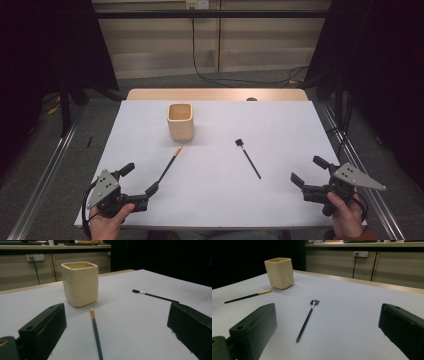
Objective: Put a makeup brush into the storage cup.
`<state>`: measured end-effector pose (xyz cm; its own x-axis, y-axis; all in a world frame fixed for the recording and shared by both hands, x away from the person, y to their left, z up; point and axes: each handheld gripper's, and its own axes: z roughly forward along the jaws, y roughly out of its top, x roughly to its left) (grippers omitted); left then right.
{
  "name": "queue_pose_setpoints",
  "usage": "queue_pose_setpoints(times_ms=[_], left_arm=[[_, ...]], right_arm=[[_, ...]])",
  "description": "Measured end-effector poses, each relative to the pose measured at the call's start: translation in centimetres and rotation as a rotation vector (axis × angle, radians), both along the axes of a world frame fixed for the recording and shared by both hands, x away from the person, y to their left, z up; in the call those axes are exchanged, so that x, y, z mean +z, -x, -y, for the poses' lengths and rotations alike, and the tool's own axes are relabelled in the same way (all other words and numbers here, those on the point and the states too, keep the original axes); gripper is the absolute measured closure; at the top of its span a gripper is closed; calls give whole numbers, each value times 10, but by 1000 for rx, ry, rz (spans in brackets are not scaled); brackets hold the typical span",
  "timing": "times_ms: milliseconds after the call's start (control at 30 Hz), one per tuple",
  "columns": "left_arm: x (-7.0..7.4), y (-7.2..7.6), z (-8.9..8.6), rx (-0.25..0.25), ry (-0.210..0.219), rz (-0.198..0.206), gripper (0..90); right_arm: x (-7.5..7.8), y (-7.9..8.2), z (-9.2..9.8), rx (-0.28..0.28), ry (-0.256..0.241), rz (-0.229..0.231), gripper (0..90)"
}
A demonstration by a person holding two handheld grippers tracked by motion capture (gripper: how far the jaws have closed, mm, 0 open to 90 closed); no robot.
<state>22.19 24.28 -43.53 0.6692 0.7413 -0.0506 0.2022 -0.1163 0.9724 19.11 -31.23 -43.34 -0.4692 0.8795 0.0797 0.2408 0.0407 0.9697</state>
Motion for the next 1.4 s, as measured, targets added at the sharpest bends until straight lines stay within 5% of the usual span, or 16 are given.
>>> queue_pose_setpoints(times_ms=[333, 800, 1400], left_arm=[[1, 1, -2, -3, -6, -18, 29], [6, 2, 0, -43, 13, -33, 37], [19, -16, 6, -79, -18, -17, 29]], right_arm=[[-2, -3, 0, 27, -40, -8, 8], [1, 0, -3, 36, -16, 13, 8], [0, -1, -5, 54, -20, -1, 6]])
